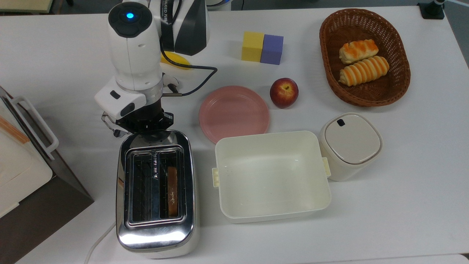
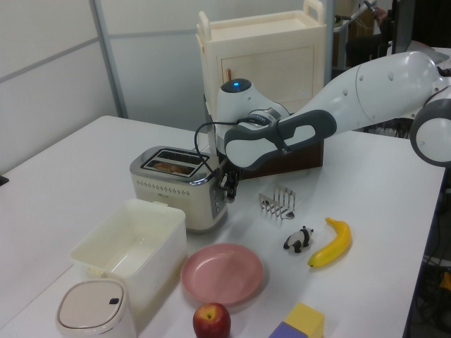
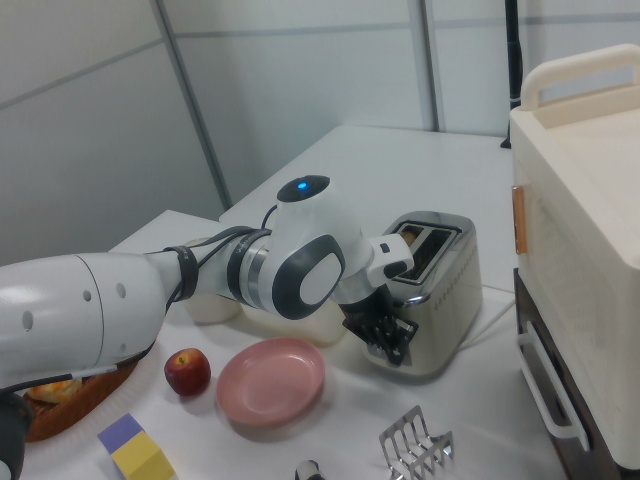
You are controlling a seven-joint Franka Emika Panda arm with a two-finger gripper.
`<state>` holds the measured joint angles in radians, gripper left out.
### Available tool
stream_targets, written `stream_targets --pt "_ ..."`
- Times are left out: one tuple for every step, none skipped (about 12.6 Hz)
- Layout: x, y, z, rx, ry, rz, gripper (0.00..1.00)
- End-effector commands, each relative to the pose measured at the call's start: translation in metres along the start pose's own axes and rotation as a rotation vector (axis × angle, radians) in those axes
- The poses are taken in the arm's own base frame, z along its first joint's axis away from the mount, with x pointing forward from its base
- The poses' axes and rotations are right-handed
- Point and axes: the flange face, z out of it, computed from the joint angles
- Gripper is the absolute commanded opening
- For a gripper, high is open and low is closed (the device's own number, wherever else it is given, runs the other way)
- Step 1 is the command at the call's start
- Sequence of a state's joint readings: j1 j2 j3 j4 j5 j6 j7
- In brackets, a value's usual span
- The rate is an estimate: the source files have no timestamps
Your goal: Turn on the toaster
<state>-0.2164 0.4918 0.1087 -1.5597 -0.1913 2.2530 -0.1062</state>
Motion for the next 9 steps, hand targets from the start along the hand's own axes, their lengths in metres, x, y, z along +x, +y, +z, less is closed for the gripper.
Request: stream_targets --pt "-0.010 -0.003 0.029 -0.007 -0.022 -0.010 0.00" --pt "-0.010 -0.002 0.027 -0.009 -0.018 -0.008 0.00" --pt "-0.009 -0.001 0.022 -0.011 -0.013 -0.005 0.00" --pt "-0.008 0.001 0.013 -0.013 -0.006 0.001 0.00" --pt "-0.007 0.004 -0.005 -0.019 0.014 0.006 0.00" --pt "-0.006 0.007 -0.035 -0.031 0.033 0.013 0.00" --pt "-0.009 0.009 -0.055 -0.033 0.021 0.019 0.00" --pt "-0.012 0.009 -0.077 -0.037 0.011 0.026 0.00" --pt "-0.018 0.011 -0.114 -0.044 0.017 0.033 0.00"
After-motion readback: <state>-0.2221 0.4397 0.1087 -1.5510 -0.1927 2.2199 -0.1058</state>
